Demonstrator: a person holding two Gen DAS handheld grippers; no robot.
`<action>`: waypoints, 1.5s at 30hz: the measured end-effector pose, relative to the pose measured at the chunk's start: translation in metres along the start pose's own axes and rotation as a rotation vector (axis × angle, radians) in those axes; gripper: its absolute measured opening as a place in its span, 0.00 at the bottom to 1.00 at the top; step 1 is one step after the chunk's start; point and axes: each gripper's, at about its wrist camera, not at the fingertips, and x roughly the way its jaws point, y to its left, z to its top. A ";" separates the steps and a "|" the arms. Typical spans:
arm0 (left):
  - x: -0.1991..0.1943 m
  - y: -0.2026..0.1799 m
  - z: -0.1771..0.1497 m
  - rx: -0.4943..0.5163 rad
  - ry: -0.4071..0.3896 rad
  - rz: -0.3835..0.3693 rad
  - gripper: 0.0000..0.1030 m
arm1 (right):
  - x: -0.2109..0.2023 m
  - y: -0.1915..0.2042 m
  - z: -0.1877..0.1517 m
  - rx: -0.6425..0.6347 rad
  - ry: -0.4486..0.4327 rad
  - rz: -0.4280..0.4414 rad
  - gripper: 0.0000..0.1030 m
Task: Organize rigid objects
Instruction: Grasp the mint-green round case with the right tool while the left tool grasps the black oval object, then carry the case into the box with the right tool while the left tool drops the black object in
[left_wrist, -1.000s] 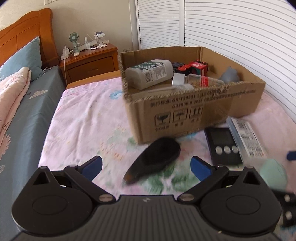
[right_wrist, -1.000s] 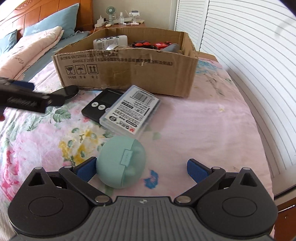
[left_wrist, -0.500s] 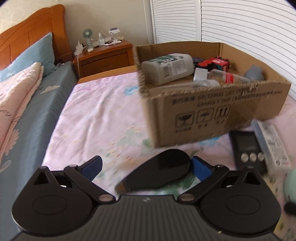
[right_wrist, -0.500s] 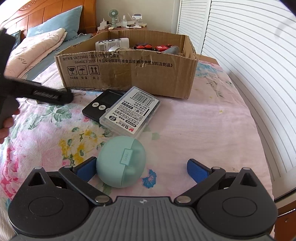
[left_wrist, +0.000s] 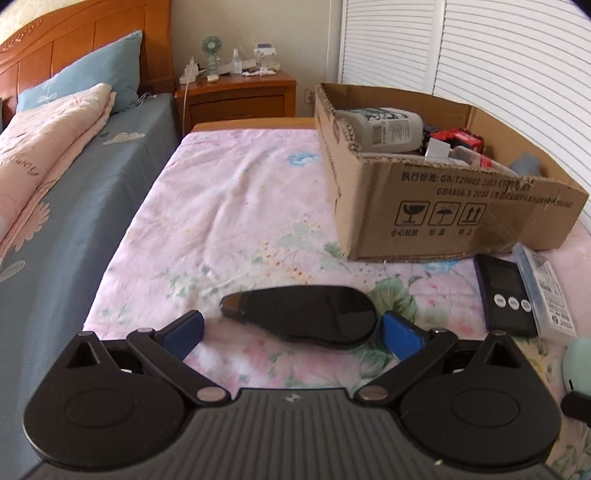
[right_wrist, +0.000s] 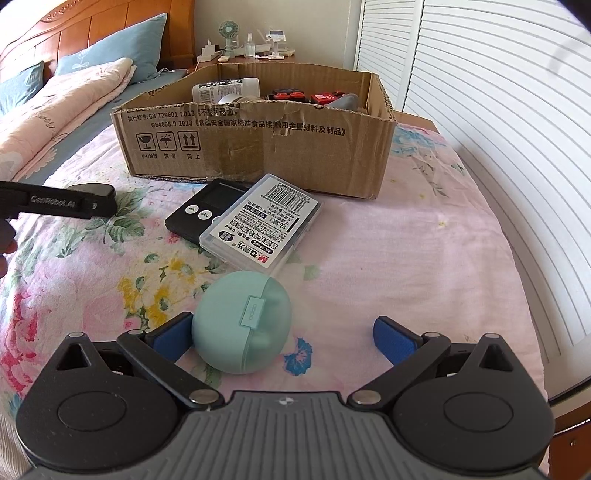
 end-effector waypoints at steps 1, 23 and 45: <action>0.001 -0.001 0.000 0.009 -0.008 -0.009 0.98 | 0.000 0.000 0.000 -0.001 -0.001 0.001 1.00; -0.004 -0.021 -0.008 0.080 -0.048 -0.089 0.97 | 0.000 0.010 -0.001 -0.058 -0.021 0.057 1.00; -0.006 -0.017 -0.004 0.096 -0.031 -0.113 0.87 | -0.008 0.026 0.004 -0.087 -0.053 0.055 0.56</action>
